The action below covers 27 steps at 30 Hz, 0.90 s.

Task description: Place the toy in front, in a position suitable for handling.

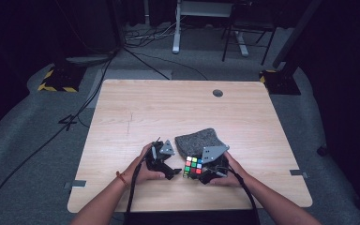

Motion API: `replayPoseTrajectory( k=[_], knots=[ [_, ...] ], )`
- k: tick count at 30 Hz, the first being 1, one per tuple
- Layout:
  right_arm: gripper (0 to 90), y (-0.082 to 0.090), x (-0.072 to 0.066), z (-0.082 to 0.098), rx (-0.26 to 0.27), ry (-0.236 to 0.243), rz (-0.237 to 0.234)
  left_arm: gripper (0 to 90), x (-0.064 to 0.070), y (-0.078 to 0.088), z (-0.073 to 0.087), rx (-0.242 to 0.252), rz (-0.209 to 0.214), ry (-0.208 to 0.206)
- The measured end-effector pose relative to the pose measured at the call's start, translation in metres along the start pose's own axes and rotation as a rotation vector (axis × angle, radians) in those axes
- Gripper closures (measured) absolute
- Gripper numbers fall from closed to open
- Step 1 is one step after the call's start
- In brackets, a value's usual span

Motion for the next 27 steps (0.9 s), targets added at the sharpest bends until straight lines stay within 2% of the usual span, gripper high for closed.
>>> replayPoseTrajectory(
  k=[5,6,9,10,11,12,17,21,22,23,25,26,27],
  knots=[
    [32.0,-0.003,-0.005,0.000,-0.015,-0.004,-0.011,5.3,0.000,0.000,0.000,-0.002,0.000,-0.002],
    [32.3,-0.003,-0.011,-0.002,-0.027,0.013,-0.018,5.3,0.000,0.000,0.000,0.001,0.000,0.002],
    [33.0,-0.001,-0.014,-0.003,-0.034,0.029,-0.008,5.3,0.000,0.000,0.000,0.001,0.000,0.002],
    [33.3,0.001,-0.020,-0.004,-0.040,0.047,-0.029,5.3,0.000,0.000,0.000,0.001,-0.001,0.003],
    [33.3,0.001,-0.020,-0.004,-0.040,0.047,-0.029,5.3,0.000,0.000,0.000,0.001,-0.001,0.003],
    [33.3,0.003,-0.024,-0.005,-0.050,0.070,-0.041,5.3,0.000,0.000,0.000,0.002,0.000,0.003],
    [33.5,0.011,-0.034,-0.001,-0.062,0.083,-0.049,5.3,0.000,0.000,0.000,0.002,-0.001,0.005],
    [33.5,0.023,-0.034,0.010,-0.067,0.060,-0.042,5.3,0.000,0.000,0.000,0.000,-0.001,0.000],
    [33.4,0.034,-0.030,0.021,-0.066,0.026,-0.028,5.2,0.000,0.000,0.000,-0.001,-0.001,0.003],
    [33.3,0.037,-0.030,0.025,-0.065,0.006,-0.030,5.2,0.000,0.000,0.000,-0.003,-0.002,0.001],
    [33.0,0.042,-0.028,0.030,-0.067,-0.012,-0.023,5.8,0.000,0.001,0.000,-0.008,-0.004,0.003],
    [32.9,0.051,-0.023,0.040,-0.065,-0.038,0.005,7.4,0.000,0.001,-0.001,-0.008,0.001,-0.012],
    [32.9,0.054,-0.021,0.043,-0.066,-0.050,0.015,8.0,0.001,0.000,-0.001,-0.002,0.002,-0.009]
  ],
)
Point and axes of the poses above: each handheld gripper's, and its own axes: y roughly backward along the jaws, z roughly out of its underside, x roughly to its right, the point moved 8 cm from there along -y, roughly forward along the jaws, and after that the axes turned 9 degrees about y, right-handed, at the moved point
